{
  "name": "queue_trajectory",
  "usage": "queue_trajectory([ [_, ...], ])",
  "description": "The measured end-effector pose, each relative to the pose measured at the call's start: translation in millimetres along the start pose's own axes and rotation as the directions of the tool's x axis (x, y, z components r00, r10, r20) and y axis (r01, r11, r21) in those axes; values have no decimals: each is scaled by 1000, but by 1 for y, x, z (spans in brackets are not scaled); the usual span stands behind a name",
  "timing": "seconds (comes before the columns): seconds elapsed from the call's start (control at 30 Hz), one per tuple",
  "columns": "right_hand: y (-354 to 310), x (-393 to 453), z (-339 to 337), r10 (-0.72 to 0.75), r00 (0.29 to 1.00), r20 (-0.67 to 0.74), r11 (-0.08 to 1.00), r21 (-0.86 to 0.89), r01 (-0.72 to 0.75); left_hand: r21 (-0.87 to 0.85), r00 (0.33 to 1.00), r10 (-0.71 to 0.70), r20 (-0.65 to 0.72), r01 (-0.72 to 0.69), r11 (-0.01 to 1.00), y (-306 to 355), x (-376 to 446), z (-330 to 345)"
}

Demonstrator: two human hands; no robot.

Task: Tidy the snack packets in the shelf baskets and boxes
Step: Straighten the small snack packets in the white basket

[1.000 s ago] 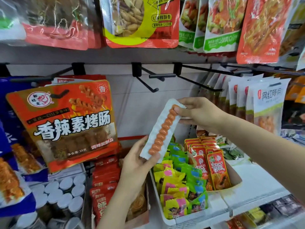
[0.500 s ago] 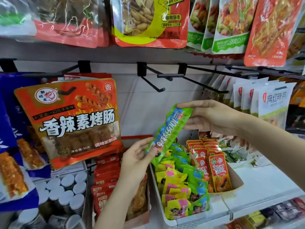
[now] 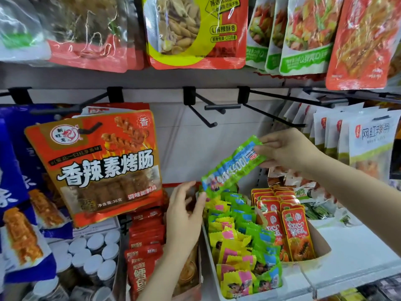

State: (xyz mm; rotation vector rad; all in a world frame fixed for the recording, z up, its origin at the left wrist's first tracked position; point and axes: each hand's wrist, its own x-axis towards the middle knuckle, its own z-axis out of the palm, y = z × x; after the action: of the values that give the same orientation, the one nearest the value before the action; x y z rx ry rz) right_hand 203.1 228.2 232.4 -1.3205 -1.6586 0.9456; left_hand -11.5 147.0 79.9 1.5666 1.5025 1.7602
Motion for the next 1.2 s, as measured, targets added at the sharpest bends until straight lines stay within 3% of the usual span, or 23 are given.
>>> queue_trajectory([
  [0.13,16,13,4,-76,971,-226,997,0,78,357,954,-116,276,10,934,-12,40,13],
  [0.33,32,31,23,-204,938,-280,975,-140,171,475,819,-230,526,-58,878,-19,78,36],
  [0.43,32,35,34,-238,954,-182,956,-218,197,503,827,-208,523,-102,858,-23,69,33],
  [0.53,24,40,36,-259,965,-52,919,-321,229,428,863,-127,489,-110,897,-31,50,19],
  [0.73,16,51,62,-250,932,263,688,-629,362,316,890,-68,451,-88,945,-35,37,10],
  [1.03,45,59,128,-127,931,341,626,-701,342,254,939,-85,334,-3,967,-48,27,11],
  [1.2,38,63,121,-203,923,328,563,-732,384,219,927,-126,354,48,975,-53,23,13],
])
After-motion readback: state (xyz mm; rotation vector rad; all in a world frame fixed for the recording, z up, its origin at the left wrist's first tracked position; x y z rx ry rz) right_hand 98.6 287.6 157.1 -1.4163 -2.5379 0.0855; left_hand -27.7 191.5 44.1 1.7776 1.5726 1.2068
